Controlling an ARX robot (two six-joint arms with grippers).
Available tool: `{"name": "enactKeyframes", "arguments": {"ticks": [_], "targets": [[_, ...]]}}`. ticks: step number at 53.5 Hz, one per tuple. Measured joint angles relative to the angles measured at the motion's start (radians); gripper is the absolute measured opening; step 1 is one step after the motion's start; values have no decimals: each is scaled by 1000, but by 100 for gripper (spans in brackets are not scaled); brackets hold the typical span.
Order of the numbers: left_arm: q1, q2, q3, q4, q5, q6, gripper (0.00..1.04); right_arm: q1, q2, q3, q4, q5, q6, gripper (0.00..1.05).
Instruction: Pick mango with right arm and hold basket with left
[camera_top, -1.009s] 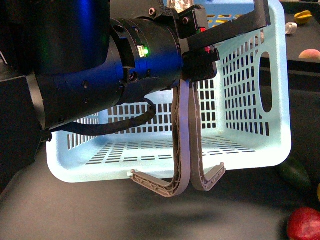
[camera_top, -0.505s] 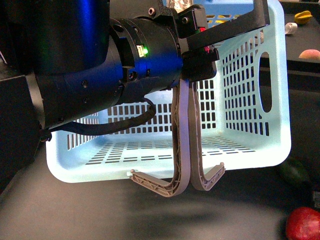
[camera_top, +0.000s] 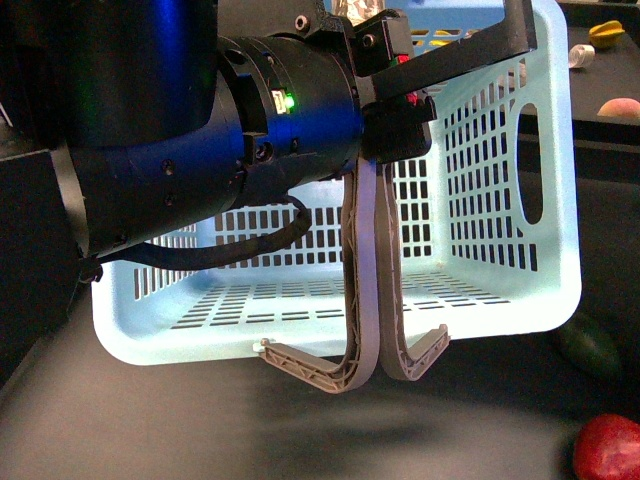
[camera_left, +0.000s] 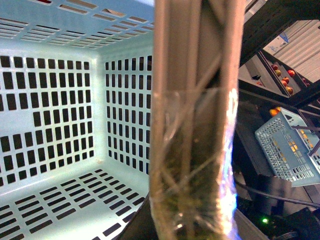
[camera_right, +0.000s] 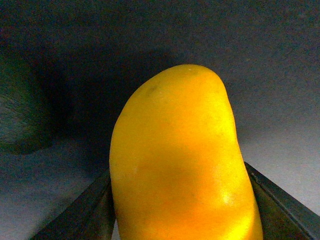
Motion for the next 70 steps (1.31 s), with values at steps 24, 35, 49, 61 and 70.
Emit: {"name": "enactKeyframes", "arguments": {"ticks": [24,35,49,61,70], "targets": [[0,0,0,0,0,0,6,151,-718,-246,-122,-301,252,63],[0,0,0,0,0,0,6,327,-997,-296,-196,-335,319,63],[0,0,0,0,0,0,6,568,-1035,-299,-199,-229,371,63],[-1,0,0,0,0,0,6,678,-896,-230,-139,-131,418,64],[-1,0,0,0,0,0,6,685,-863,-224,-94,-116,439,86]]}}
